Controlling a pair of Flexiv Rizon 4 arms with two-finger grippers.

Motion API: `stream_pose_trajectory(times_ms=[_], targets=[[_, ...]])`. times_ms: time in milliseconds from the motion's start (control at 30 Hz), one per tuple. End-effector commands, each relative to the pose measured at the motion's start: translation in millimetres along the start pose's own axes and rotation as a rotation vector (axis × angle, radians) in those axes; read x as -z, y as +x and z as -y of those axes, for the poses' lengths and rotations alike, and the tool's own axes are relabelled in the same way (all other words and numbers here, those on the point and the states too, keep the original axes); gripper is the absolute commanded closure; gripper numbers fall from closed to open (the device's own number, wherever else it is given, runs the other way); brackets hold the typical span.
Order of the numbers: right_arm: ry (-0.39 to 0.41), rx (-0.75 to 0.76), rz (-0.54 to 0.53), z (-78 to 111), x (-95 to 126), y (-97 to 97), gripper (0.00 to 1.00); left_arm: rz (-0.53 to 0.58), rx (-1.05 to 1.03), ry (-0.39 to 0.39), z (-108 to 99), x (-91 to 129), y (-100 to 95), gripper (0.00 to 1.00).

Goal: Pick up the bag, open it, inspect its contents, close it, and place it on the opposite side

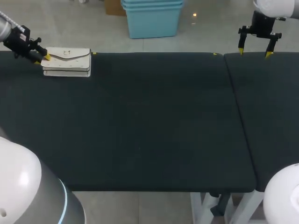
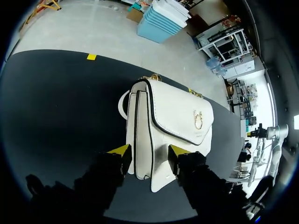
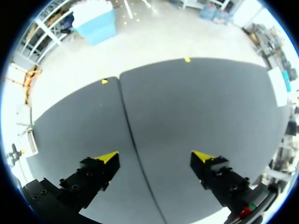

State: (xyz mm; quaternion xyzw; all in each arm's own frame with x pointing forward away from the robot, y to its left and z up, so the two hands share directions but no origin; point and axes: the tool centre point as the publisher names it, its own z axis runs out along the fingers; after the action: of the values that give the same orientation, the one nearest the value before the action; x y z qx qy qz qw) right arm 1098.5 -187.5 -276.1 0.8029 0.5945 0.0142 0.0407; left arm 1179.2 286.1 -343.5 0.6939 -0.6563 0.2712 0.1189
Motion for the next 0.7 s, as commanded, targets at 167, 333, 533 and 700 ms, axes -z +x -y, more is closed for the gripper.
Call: stream_pose_trajectory(times_ms=[167, 333, 533, 700], targets=[[-0.006, 0.003, -0.002, 1.6, 2, -1.3, 0.00, 0.023, -0.030, -0.068, -15, 28, 16.0, 0.00], [-0.008, 0.010, -0.006, 2.7, 1, -1.5, 0.00, 0.091, -0.033, -0.077, -28, 42, 34.6, 0.00], [-0.013, 0.020, -0.009, 5.0, 2, -1.5, 0.00, 0.200, -0.021, -0.104, -43, 56, 60.0, 0.00], [-0.020, 0.026, -0.008, 8.0, 5, -2.6, 0.00, 0.273, -0.021, -0.114, -57, 65, 80.1, 0.00]])
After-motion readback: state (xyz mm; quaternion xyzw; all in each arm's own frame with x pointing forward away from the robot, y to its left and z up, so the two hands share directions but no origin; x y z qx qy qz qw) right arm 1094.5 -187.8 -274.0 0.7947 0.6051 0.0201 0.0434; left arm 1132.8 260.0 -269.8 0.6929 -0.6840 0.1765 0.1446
